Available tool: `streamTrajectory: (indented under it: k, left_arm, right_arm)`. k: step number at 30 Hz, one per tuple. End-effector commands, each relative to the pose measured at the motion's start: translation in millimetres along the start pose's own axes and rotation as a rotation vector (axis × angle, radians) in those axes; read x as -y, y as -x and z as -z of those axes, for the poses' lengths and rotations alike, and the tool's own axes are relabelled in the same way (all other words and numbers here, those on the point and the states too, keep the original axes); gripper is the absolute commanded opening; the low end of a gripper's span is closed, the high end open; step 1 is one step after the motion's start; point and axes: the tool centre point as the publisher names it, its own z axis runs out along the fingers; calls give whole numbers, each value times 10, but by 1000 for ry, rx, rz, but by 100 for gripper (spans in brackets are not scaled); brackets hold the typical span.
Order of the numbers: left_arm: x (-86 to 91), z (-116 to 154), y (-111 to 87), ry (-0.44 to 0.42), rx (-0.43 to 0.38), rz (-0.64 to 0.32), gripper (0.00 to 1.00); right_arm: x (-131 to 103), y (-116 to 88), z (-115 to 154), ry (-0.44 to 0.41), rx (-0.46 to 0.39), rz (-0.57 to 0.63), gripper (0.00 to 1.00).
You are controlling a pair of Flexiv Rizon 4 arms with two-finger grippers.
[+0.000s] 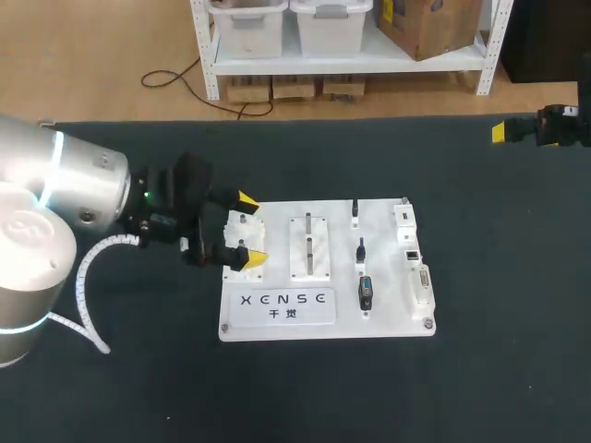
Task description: Insert the Ethernet cable into its matching sockets.
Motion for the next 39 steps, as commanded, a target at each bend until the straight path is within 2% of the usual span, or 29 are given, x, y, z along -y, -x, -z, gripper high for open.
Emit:
streamTrajectory:
  k: [1, 10, 11, 12, 15, 20, 24, 27, 33, 39]
  left_arm:
    - [-49, -9, -7, -19, -24, 5, 100]
    - [-49, -9, -7, -19, -24, 5, 100]
    - [-49, -9, -7, -19, -24, 5, 100]
    - [-49, -9, -7, -19, -24, 5, 100]
    - [-49, -9, -7, -19, -24, 5, 100]
    - [-49, -9, -7, -19, -24, 5, 100]
    - [-49, -9, -7, -19, -24, 5, 100]
    - [-49, -9, -7, -19, -24, 5, 100]
    - [-49, -9, -7, -19, -24, 5, 100]
    - [-49, -9, -7, -19, -24, 5, 100]
  right_arm:
    - [5, 0, 3, 3, -1, 1, 100]
    - [5, 0, 3, 3, -1, 1, 100]
    - [-50, 12, -15, 0, -40, 12, 100]
    - [-121, 22, -41, -41, -60, 31, 100]
    - [-440, 12, -187, -71, -129, 64, 100]
    - [-1093, -76, -459, -42, -200, 85, 100]
    - [-1497, -232, -650, -73, -305, 85, 100]
    - [-1650, -408, -781, -115, -378, 62, 100]
    - [-1736, -728, -948, -224, -474, 37, 100]
    - [-1737, -1053, -1113, -281, -573, 16, 100]
